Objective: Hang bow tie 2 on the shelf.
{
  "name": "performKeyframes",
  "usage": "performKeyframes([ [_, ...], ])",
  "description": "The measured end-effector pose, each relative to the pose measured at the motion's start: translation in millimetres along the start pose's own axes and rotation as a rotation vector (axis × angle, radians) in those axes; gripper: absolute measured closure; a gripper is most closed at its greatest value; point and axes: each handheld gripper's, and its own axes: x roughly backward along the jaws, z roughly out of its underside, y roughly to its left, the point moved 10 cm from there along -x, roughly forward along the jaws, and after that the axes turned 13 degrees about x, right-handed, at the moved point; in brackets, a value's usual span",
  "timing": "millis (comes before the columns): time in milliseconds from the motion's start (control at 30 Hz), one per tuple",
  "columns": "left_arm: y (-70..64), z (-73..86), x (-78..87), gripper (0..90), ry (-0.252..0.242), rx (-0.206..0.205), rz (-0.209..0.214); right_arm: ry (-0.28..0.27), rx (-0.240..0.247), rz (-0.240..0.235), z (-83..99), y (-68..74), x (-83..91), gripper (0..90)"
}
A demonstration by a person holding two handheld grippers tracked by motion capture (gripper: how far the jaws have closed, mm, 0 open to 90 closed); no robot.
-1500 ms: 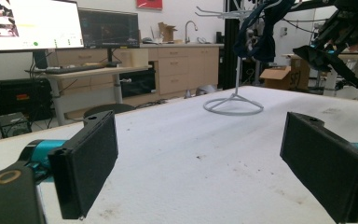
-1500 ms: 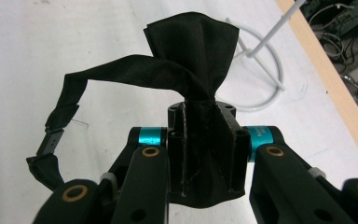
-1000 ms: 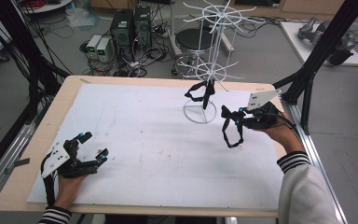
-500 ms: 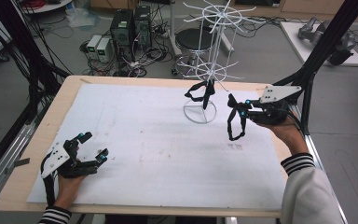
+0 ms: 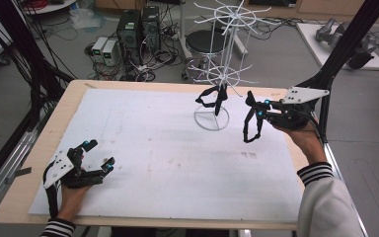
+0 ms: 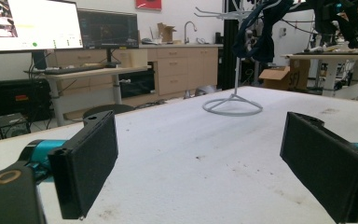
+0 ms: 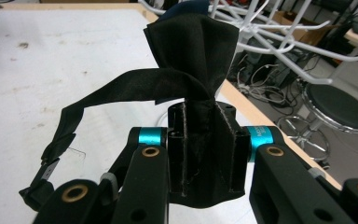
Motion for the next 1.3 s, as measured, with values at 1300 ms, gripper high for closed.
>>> performKeyframes([
  [1300,-0.5,-0.5,0.4,11.6,-0.005,-0.003,0.007,0.036,-0.074,0.167,-30.8,-24.4,-18.2,75.9],
])
